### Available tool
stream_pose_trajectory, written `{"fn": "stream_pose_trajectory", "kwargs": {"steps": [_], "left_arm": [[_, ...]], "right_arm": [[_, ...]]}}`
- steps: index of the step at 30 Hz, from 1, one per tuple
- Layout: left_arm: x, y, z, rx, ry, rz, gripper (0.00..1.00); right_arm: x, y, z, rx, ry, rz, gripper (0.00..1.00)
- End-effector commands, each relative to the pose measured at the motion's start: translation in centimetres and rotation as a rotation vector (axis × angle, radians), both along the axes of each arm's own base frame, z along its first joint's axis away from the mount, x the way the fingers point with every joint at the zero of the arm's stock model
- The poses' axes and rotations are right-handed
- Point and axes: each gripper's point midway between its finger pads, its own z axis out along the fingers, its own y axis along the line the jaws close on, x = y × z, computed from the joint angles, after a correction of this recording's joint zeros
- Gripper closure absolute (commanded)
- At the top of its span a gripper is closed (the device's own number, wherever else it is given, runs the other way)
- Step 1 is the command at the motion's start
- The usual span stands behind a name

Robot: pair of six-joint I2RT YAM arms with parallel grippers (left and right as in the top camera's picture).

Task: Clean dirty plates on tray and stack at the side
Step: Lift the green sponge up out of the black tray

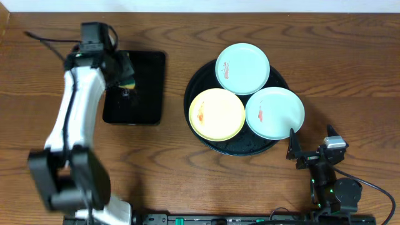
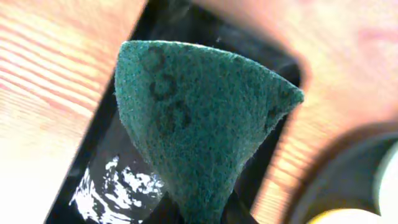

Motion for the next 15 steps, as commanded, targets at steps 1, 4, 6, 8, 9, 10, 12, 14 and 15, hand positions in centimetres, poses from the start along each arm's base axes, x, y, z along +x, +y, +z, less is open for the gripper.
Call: {"fn": "stream_pose_trajectory", "kwargs": {"steps": [1,4,6,8,9,10,12,14,15], "left_arm": [[-0.1,-0.9,6.1,-0.001,-0.150,-0.020,0.93],[0.4,-1.0,4.9,0.041,-0.145,-0.012,0.92],[0.9,-1.0,1.9,0.069,-0.102,-0.007,0.92],[1.4,-0.5,-1.8,0.105,-0.044,0.008,0.92],[1.5,-0.1,-3.6,0.120,-0.015,0.016,0.93],[1.6,0.3,-5.3,0.130,0.022,0.024,0.93],[1.4,0.5,-6.8,0.110,0.061,0.026,0.92],[1.3,0.3,-6.3,0.073,0.053,0.017,0.92],[1.4,0.2,-5.5,0.057,0.038,0.013,0.93]], "right_arm": [[0.0,0.1,0.0,0.000,-0.001,0.005,0.01],[0.0,0.1,0.0,0.000,-0.001,0.005,0.01],[0.0,0.1,0.0,0.000,-0.001,0.005,0.01],[0.0,0.1,0.0,0.000,-0.001,0.005,0.01],[0.0,0.1,0.0,0.000,-0.001,0.005,0.01],[0.0,0.1,0.0,0.000,-0.001,0.005,0.01],[0.0,0.1,0.0,0.000,-0.001,0.005,0.01],[0.0,0.1,0.0,0.000,-0.001,0.005,0.01],[0.0,0.1,0.0,0.000,-0.001,0.005,0.01]]}}
